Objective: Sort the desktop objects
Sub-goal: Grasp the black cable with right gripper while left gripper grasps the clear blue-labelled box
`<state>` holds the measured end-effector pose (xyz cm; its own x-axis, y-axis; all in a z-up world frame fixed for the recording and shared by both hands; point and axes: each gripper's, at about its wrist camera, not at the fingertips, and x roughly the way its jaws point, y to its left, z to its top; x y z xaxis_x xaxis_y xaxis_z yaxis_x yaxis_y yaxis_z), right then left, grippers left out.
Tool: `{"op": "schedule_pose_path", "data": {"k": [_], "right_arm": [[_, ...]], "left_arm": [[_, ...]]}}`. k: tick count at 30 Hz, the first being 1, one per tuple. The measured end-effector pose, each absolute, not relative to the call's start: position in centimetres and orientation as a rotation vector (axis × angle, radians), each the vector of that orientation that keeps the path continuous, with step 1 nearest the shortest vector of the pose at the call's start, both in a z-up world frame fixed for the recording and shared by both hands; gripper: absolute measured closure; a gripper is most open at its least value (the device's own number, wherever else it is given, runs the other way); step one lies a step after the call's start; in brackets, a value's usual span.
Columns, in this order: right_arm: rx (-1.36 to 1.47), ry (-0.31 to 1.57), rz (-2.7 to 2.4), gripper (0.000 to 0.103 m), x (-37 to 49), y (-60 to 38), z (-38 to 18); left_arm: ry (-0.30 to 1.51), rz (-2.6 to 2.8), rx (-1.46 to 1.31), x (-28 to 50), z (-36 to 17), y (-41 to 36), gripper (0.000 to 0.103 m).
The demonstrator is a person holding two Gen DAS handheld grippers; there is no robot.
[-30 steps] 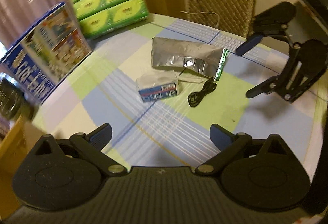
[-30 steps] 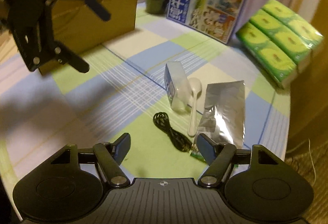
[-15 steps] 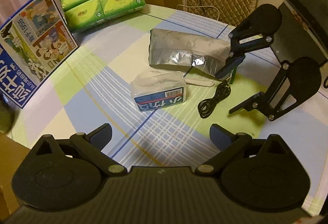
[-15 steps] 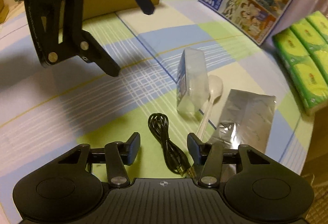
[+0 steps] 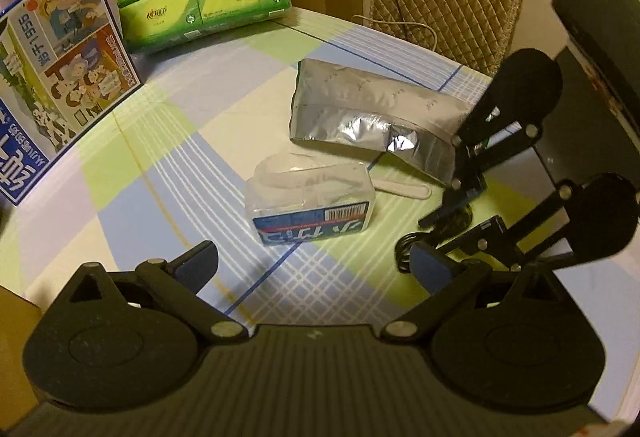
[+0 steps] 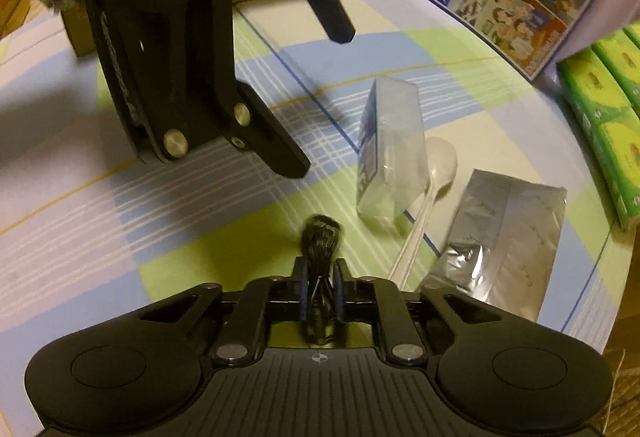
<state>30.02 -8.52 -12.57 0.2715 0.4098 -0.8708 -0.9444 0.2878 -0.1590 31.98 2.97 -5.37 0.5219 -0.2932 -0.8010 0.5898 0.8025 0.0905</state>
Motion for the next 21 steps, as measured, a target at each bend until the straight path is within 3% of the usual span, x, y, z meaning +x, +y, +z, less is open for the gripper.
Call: {"op": "schedule_pose_path", "data": {"k": [18, 21], "right_arm": [[-0.603, 0.896, 0.901, 0.094, 29.5, -11.3, -11.0], [-0.569, 0.905, 0.882, 0.094, 29.3, -11.6, -10.9]], "left_arm": [[0.864, -0.442, 0.169, 35.2, -8.0, 1.1, 0.002], [0.859, -0.425, 0.17, 35.6, -8.3, 0.9, 0.005]]}}
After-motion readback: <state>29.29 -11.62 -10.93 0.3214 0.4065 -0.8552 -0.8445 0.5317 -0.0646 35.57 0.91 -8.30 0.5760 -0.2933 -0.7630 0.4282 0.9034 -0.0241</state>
